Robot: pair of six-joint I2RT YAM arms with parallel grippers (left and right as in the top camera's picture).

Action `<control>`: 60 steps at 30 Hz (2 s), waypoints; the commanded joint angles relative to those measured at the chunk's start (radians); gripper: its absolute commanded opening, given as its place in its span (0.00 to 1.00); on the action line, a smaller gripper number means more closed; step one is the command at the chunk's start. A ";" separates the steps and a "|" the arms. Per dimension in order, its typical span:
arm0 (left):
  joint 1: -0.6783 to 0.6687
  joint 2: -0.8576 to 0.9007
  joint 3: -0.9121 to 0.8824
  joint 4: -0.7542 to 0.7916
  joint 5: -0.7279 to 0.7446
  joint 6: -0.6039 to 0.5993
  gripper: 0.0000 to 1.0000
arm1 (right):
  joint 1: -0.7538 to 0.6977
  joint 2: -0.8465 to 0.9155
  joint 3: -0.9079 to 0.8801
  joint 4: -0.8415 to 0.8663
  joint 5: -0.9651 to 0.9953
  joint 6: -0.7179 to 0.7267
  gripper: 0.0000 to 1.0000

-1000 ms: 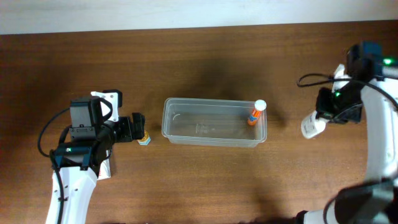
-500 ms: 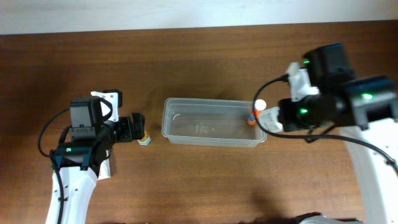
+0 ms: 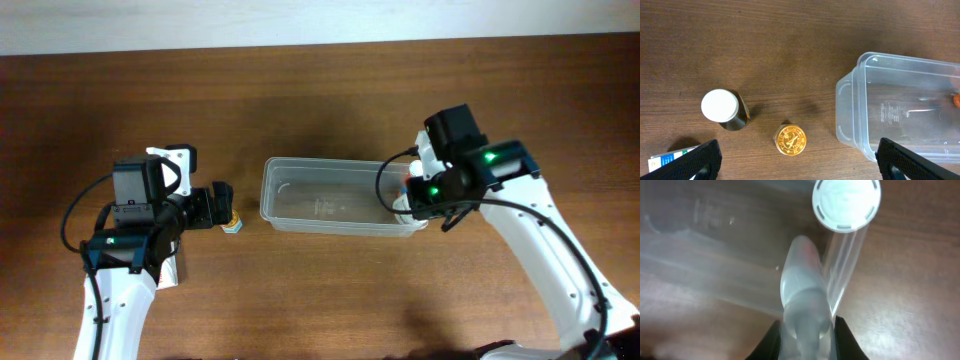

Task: Pack container
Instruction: 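Place the spray bottle in the container beside the tube, withdraw right, then grasp the dark white-capped bottle with the left gripper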

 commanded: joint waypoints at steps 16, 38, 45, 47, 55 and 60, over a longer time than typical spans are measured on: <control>-0.003 0.005 0.022 0.000 0.014 0.013 1.00 | 0.008 0.081 -0.070 0.074 0.143 0.007 0.59; -0.002 0.021 0.074 -0.029 -0.135 0.012 0.98 | -0.262 -0.218 0.289 -0.251 0.140 0.094 0.88; 0.024 0.163 0.125 -0.093 -0.181 -0.024 0.99 | -0.388 -0.178 0.261 -0.333 0.111 0.089 0.89; 0.045 0.214 0.125 -0.092 -0.180 -0.049 0.99 | -0.397 -0.166 0.257 -0.334 0.097 0.083 0.89; 0.113 0.393 0.125 -0.063 -0.178 -0.048 0.99 | -0.398 -0.142 0.244 -0.333 0.095 0.083 0.89; 0.116 0.432 0.125 -0.017 -0.178 -0.047 0.98 | -0.398 -0.142 0.235 -0.330 0.095 0.083 0.89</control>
